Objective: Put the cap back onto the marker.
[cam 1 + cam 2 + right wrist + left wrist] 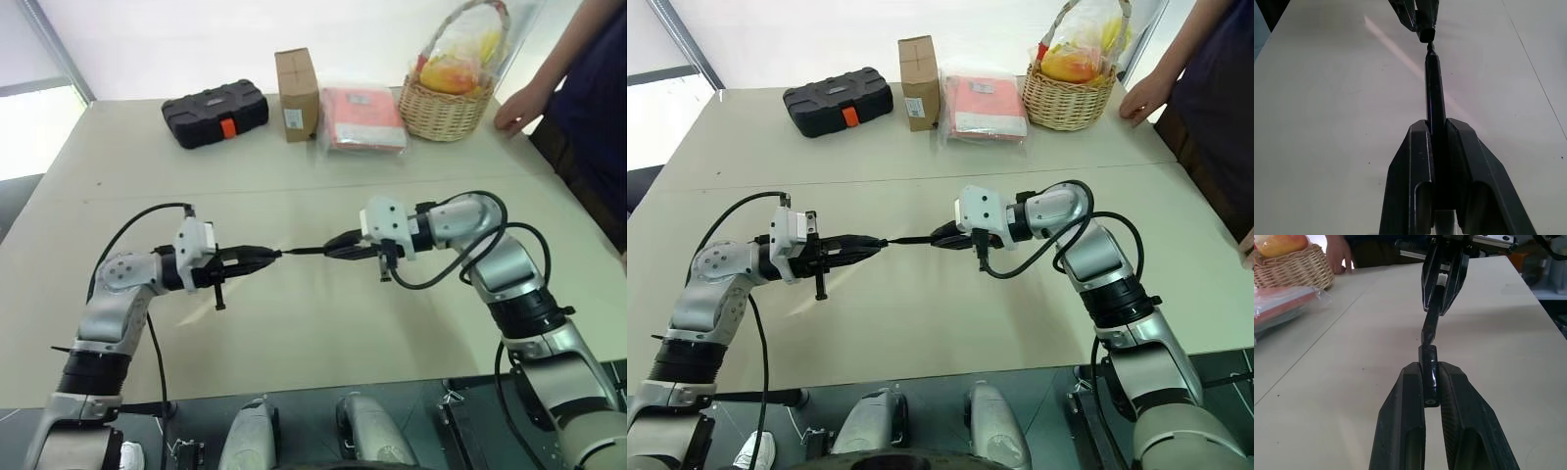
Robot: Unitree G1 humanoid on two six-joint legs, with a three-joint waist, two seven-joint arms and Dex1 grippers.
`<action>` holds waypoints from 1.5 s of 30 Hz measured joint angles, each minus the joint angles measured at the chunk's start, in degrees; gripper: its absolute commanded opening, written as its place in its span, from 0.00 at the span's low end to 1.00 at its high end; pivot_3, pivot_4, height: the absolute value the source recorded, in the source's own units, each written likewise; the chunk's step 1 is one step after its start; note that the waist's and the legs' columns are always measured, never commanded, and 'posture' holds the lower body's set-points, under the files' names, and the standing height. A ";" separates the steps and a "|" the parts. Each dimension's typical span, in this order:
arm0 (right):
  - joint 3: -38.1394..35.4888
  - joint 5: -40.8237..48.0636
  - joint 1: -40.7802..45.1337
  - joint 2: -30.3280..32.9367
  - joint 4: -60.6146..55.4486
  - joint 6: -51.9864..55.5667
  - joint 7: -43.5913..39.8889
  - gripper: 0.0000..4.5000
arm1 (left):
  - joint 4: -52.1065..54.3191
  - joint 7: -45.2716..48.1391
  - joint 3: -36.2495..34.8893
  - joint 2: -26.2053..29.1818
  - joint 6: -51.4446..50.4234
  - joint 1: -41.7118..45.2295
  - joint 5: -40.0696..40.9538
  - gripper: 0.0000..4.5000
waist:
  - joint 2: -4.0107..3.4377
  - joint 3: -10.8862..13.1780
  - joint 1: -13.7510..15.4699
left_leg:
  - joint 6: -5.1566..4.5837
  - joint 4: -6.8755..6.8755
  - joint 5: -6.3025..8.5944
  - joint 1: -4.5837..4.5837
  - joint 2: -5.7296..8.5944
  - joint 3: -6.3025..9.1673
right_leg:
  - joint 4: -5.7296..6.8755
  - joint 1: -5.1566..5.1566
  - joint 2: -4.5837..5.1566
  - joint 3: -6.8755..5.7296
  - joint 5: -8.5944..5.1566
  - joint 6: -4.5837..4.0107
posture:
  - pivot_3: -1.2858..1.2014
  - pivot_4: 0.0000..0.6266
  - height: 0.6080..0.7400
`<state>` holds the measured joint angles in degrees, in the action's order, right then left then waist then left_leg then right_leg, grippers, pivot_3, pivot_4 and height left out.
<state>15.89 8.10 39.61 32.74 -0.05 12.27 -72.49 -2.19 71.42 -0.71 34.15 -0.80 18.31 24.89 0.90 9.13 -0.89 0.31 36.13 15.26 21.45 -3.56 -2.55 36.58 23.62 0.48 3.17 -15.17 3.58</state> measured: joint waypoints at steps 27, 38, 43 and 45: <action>2.33 -0.88 0.35 -0.41 -1.42 0.91 -1.83 0.01 | -3.35 6.29 2.04 -0.10 5.72 2.37 -3.22 0.00 | 0.00 0.00 0.02 | 0.00 0.01 0.00 0.00 0.00 0.00 | 0.00 0.00 0.00 0.00 0.00 -0.01 | 0.52 0.24 1.00; 2.80 -1.43 0.81 -0.55 -1.39 0.91 -2.92 0.01 | -3.34 7.11 2.09 -0.59 6.09 2.92 -4.00 0.00 | 0.00 0.00 0.03 | 0.00 0.01 0.00 0.00 0.01 0.00 | 0.00 0.00 0.00 -0.01 0.00 0.00 | 0.52 0.24 1.00; 2.66 -1.98 0.80 -0.67 -1.39 1.11 -2.59 0.01 | -3.99 7.16 2.07 -0.93 6.74 4.47 -5.80 0.00 | 0.00 0.00 0.05 | 0.00 0.02 0.00 0.01 0.01 0.00 | 0.00 0.00 0.00 -0.01 0.00 0.00 | 0.52 0.24 1.00; 2.58 -2.25 0.80 -1.03 -1.39 1.13 -2.44 0.01 | -4.30 7.00 2.08 -1.57 6.79 4.72 -5.93 0.00 | 0.00 0.00 0.03 | 0.00 0.01 0.00 0.01 0.01 0.00 | 0.00 0.00 0.00 -0.01 0.00 0.00 | 0.52 0.24 1.00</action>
<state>18.47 5.85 40.41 31.71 -1.44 13.40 -74.93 -6.49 78.41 1.37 32.58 5.98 23.03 18.96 0.90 9.13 -0.86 0.31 36.14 15.26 21.45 -3.55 -2.55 36.58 23.62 0.47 3.16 -15.17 3.58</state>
